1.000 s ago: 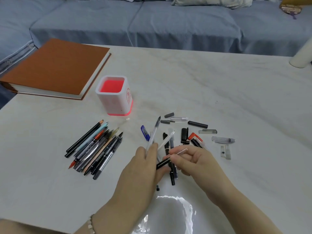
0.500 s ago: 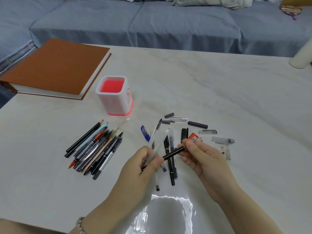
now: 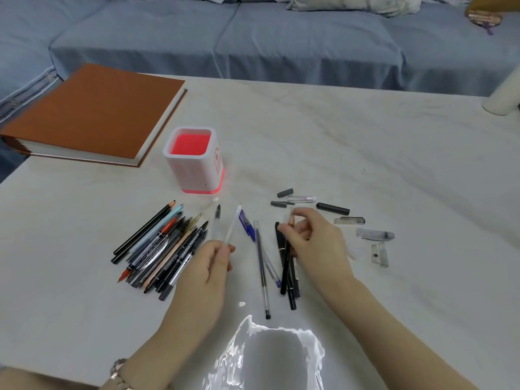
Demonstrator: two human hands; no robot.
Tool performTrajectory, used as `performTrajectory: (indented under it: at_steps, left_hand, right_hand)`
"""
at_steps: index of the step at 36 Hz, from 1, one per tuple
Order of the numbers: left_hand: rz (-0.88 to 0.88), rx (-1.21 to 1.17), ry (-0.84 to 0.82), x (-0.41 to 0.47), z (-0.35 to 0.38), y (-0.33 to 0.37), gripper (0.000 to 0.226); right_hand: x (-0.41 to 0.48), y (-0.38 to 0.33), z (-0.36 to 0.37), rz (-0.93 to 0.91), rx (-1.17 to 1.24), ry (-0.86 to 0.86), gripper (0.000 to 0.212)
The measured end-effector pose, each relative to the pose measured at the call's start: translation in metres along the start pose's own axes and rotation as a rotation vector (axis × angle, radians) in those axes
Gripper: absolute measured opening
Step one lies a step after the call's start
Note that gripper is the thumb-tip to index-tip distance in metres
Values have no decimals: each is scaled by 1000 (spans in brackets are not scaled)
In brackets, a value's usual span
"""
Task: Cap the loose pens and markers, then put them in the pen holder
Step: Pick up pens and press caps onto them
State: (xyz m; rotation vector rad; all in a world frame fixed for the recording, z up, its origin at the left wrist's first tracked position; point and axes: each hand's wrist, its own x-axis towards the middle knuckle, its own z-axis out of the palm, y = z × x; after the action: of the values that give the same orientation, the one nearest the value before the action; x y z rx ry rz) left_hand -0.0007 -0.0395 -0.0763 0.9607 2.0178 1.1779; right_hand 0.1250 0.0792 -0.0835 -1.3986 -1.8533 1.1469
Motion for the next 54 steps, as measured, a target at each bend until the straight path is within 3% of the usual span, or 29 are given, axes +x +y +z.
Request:
performTrajectory:
  at_steps: [3,5,12,16,26,37,46,54]
  left_hand:
    - [-10,-14,-30,-2,-1,1,19]
    - [-5,-12,-43,-3,-1,1,18]
    - [24,-6,-121,-5,7,0,19]
    - [37,0,-126,-5,14,6,22]
    - [39,-48,-122,-9,20,13,30]
    - [22,-34,-122,-11,13,10,38]
    - [-29,1,-112,-11,15,5,12]
    - [-108,-37,-92,-13,15,5,12]
  right_hand:
    - [0,4,11,-54,-214,-72,40]
    - [-4,7,10,-48,-233,-72,45]
    - [-19,40,-51,-37,-426,-12,16]
    - [-17,61,-94,17,-543,68,16]
    - [-2,66,-74,-14,-591,-128,20]
    - [-26,66,-50,-286,-644,9,11]
    - [-35,60,-35,-361,-592,-60,18]
    - [-33,60,-29,-283,-723,-29,21]
